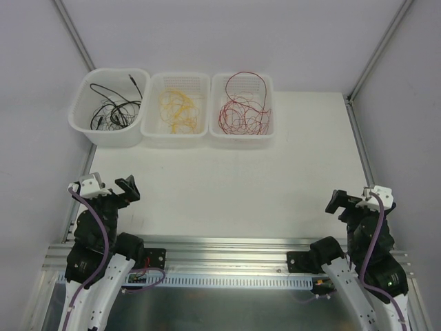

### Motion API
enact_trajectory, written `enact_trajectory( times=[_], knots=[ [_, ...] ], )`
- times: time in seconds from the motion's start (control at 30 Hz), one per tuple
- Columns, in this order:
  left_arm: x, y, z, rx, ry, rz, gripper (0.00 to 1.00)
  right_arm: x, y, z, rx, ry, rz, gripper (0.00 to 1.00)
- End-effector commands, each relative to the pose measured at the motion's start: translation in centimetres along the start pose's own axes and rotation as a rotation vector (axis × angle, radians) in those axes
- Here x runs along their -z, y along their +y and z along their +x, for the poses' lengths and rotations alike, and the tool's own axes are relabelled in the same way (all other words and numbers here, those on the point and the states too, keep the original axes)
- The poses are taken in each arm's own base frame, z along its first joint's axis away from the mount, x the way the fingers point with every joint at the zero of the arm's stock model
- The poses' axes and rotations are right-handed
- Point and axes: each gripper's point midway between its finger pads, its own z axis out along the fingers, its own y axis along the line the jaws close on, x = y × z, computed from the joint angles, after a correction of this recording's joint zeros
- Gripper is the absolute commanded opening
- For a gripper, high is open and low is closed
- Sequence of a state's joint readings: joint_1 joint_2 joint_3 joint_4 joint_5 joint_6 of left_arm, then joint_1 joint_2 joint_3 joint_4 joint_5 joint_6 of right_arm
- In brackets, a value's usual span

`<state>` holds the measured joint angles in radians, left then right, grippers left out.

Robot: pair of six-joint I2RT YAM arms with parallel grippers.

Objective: Untangle the cables

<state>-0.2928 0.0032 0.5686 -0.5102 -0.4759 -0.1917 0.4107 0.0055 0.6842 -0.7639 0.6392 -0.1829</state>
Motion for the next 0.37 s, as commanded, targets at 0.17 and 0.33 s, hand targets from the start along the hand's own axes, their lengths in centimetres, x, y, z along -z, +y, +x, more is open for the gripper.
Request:
enact_trajectory(
  times=[0.17, 0.33],
  knots=[
    [1.99, 2.04, -2.46, 0.062, -0.160, -0.050, 0.99, 1.68, -1.04, -2.20, -0.142, -0.165, -0.013, 1.00],
    [1.99, 2.10, -2.44, 0.061, -0.159, -0.053, 0.99, 1.82, -1.05, -2.32, -0.148, -0.177, -0.019, 1.00]
  ],
)
